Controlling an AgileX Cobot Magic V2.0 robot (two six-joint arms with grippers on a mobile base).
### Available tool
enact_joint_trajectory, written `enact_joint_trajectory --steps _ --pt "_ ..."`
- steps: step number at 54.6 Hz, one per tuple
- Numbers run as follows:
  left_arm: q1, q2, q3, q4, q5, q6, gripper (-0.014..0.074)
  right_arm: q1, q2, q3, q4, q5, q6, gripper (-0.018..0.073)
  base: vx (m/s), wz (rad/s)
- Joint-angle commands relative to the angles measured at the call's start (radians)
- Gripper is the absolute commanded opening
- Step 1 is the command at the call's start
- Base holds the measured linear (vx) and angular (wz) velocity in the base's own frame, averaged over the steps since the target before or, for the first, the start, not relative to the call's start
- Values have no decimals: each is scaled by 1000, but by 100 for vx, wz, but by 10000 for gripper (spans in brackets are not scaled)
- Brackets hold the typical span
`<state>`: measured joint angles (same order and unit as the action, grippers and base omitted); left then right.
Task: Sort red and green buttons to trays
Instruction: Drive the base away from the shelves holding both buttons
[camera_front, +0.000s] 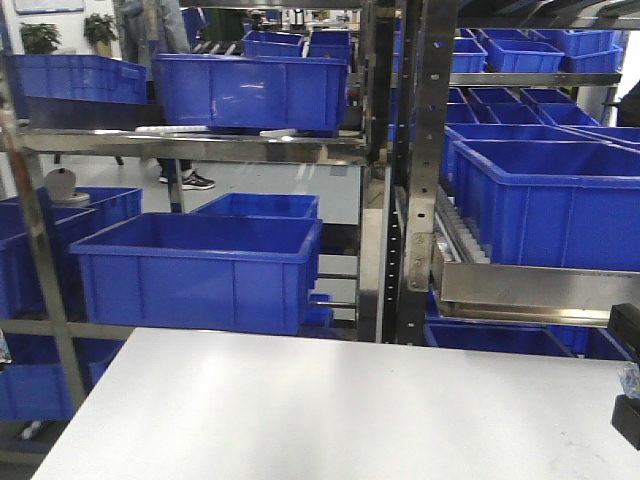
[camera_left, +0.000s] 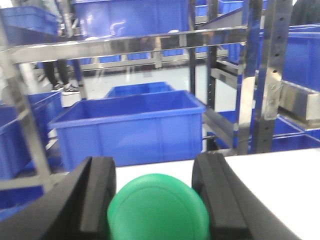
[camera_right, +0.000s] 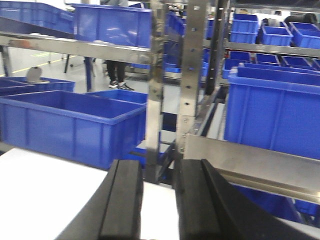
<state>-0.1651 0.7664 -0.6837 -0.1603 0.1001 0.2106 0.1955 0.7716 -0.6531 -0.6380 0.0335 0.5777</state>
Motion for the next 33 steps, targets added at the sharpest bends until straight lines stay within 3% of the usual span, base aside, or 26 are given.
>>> enact_joint_trajectory --steps 1,33 --pt "-7 -4 -41 -12 -88 -8 -6 3 -8 -38 -2 -69 -6 -9 -22 22" --pt "-7 -5 -41 -12 -88 -8 -6 3 -8 -38 -2 -69 -6 -9 -14 31"
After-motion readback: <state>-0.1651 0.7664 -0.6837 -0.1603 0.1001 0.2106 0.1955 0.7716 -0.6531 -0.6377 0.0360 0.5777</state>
